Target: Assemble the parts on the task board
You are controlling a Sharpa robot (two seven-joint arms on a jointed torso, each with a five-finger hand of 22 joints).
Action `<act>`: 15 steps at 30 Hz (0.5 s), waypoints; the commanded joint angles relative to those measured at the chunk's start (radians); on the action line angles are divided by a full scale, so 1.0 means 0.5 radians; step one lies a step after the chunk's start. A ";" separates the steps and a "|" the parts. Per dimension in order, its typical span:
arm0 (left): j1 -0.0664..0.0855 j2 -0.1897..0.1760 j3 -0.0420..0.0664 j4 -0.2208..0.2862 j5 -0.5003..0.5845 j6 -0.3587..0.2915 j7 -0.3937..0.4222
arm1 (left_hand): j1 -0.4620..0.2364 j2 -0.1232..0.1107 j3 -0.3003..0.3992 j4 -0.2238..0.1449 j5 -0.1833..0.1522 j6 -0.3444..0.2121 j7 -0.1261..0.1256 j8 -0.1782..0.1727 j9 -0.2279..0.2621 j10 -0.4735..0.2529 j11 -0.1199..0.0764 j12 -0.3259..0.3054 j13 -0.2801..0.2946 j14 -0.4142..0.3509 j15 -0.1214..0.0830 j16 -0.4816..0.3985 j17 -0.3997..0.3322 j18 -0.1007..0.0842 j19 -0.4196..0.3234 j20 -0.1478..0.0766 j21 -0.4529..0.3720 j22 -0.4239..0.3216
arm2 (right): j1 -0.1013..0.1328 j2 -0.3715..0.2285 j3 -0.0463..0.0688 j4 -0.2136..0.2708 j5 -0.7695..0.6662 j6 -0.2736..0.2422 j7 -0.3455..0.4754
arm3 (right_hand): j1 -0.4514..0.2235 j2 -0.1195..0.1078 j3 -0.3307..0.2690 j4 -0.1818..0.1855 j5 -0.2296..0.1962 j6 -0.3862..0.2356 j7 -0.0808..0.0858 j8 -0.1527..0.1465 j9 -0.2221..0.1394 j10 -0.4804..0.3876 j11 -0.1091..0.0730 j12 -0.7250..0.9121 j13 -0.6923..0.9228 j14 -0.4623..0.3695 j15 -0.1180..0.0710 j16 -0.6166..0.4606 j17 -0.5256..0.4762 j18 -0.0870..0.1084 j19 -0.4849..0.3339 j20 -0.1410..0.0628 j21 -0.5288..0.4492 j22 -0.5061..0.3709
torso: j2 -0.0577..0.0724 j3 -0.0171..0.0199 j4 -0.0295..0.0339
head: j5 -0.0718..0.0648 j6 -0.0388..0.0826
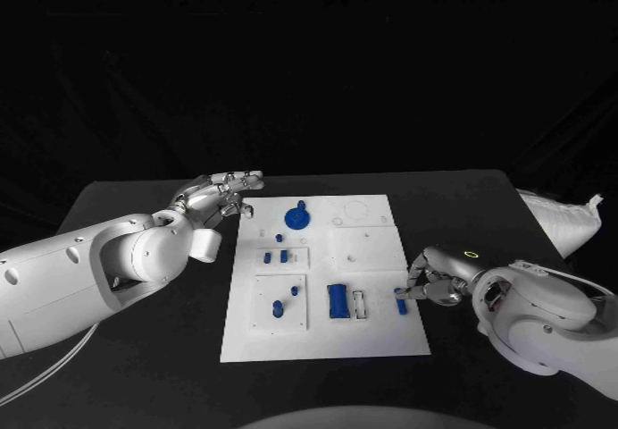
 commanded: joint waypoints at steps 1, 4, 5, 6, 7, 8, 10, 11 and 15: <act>0.000 0.001 0.001 0.004 -0.005 0.035 0.018 | -0.015 0.009 -0.010 0.001 0.004 -0.016 0.005 0.011 -0.002 -0.012 -0.004 0.014 -0.001 -0.014 0.007 -0.005 -0.002 0.036 -0.012 0.004 -0.010 -0.002 | -0.023 0.032 -0.003 -0.014 -0.126 0.122 -0.043 | 0.009 -0.004 0.009 0.001 0.006 0.011 0.000 -0.013 -0.003 0.168 -0.048 0.175 0.935 0.170 0.001 0.000 0.362 -0.009 0.030 0.007 -0.003 0.000 | 0.002 0.0010 0.001 | 0.004 0.000; -0.001 0.000 0.001 0.004 -0.005 0.036 0.017 | -0.015 0.009 -0.010 0.001 0.004 -0.016 0.005 0.011 -0.002 -0.012 -0.004 0.014 -0.001 -0.014 0.007 -0.005 -0.002 0.036 -0.012 0.004 -0.010 -0.002 | -0.037 0.059 -0.003 -0.033 -0.132 0.124 -0.044 | 0.008 -0.004 0.008 0.002 0.007 0.012 -0.001 -0.014 -0.004 0.168 -0.048 0.174 0.934 0.171 0.001 0.001 0.363 -0.009 0.030 0.007 -0.002 0.001 | 0.002 0.0022 0.001 | 0.005 -0.004; -0.001 0.000 0.001 0.004 -0.005 0.036 0.017 | -0.015 0.009 -0.010 0.001 0.004 -0.016 0.005 0.011 -0.002 -0.012 -0.004 0.014 -0.001 -0.014 0.007 -0.005 -0.002 0.036 -0.012 0.004 -0.010 -0.002 | -0.041 0.067 -0.003 -0.039 -0.133 0.125 -0.045 | 0.009 -0.004 0.009 0.002 0.007 0.012 -0.001 -0.014 -0.004 0.168 -0.048 0.174 0.934 0.171 0.001 0.000 0.362 -0.009 0.030 0.007 -0.003 0.000 | 0.002 0.0012 0.002 | 0.005 -0.004; -0.001 0.000 0.001 0.003 -0.005 0.036 0.017 | -0.015 0.009 -0.010 0.001 0.004 -0.016 0.005 0.011 -0.002 -0.012 -0.004 0.014 -0.001 -0.014 0.007 -0.005 -0.002 0.036 -0.012 0.004 -0.010 -0.002 | -0.042 0.068 -0.003 -0.040 -0.134 0.126 -0.045 | 0.009 -0.004 0.009 0.002 0.007 0.012 -0.001 -0.014 -0.004 0.168 -0.048 0.174 0.934 0.171 0.001 0.000 0.362 -0.009 0.030 0.007 -0.003 0.000 | 0.002 0.0012 0.003 | 0.005 -0.004; -0.001 -0.001 0.001 0.003 -0.005 0.036 0.017 | -0.015 0.009 -0.010 0.001 0.004 -0.016 0.005 0.011 -0.002 -0.012 -0.004 0.014 -0.001 -0.014 0.007 -0.005 -0.002 0.036 -0.012 0.004 -0.010 -0.002 | -0.047 0.077 -0.003 -0.047 -0.135 0.127 -0.045 | 0.009 -0.003 0.009 0.002 0.008 0.013 -0.001 -0.014 -0.004 0.168 -0.049 0.173 0.934 0.171 0.001 0.001 0.363 -0.009 0.030 0.006 -0.003 0.000 | 0.001 0.0004 0.004 | 0.005 -0.005; -0.002 -0.001 0.001 0.003 -0.005 0.036 0.017 | -0.015 0.009 -0.010 0.001 0.004 -0.016 0.005 0.011 -0.002 -0.012 -0.004 0.014 -0.001 -0.014 0.007 -0.005 -0.002 0.036 -0.012 0.004 -0.010 -0.002 | -0.051 0.084 -0.003 -0.052 -0.136 0.129 -0.045 | 0.010 -0.002 0.011 0.002 0.009 0.014 -0.002 -0.015 -0.005 0.168 -0.049 0.174 0.934 0.171 0.001 0.001 0.364 -0.009 0.030 0.006 -0.003 0.000 | 0.001 0.0006 0.004 | 0.005 -0.006; -0.002 -0.001 0.001 0.003 -0.005 0.036 0.016 | -0.015 0.009 -0.010 0.001 0.004 -0.016 0.005 0.011 -0.002 -0.012 -0.004 0.014 -0.001 -0.014 0.007 -0.005 -0.002 0.036 -0.012 0.004 -0.010 -0.002 | -0.058 0.096 -0.003 -0.062 -0.138 0.132 -0.045 | 0.017 0.001 0.015 0.000 0.012 0.017 -0.003 -0.019 -0.007 0.169 -0.050 0.175 0.936 0.171 0.000 0.001 0.364 -0.009 0.030 0.005 -0.003 0.000 | 0.002 0.0002 0.002 | 0.008 -0.007; -0.002 -0.001 0.001 0.003 -0.005 0.036 0.016 | -0.015 0.009 -0.010 0.001 0.004 -0.016 0.005 0.011 -0.002 -0.012 -0.004 0.014 -0.001 -0.014 0.007 -0.005 -0.002 0.036 -0.012 0.004 -0.010 -0.002 | -0.062 0.104 -0.004 -0.068 -0.142 0.138 -0.045 | 0.028 0.007 0.023 -0.005 0.014 0.020 -0.004 -0.023 -0.010 0.169 -0.051 0.174 0.936 0.171 -0.002 0.001 0.364 -0.009 0.030 0.004 -0.002 0.001 | 0.003 0.0003 0.002 | 0.009 -0.007; -0.003 -0.002 0.001 0.003 -0.005 0.037 0.015 | -0.015 0.009 -0.010 0.001 0.004 -0.016 0.005 0.011 -0.002 -0.012 -0.004 0.014 -0.001 -0.014 0.007 -0.005 -0.002 0.036 -0.012 0.004 -0.010 -0.002 | -0.072 0.120 -0.004 -0.083 -0.157 0.170 -0.046 | 0.086 0.022 0.057 -0.038 -0.001 0.033 -0.007 -0.038 -0.021 0.169 -0.055 0.174 0.938 0.171 -0.005 0.001 0.365 -0.009 0.030 0.001 -0.002 0.002 | 0.003 0.0018 0.002 | 0.009 -0.012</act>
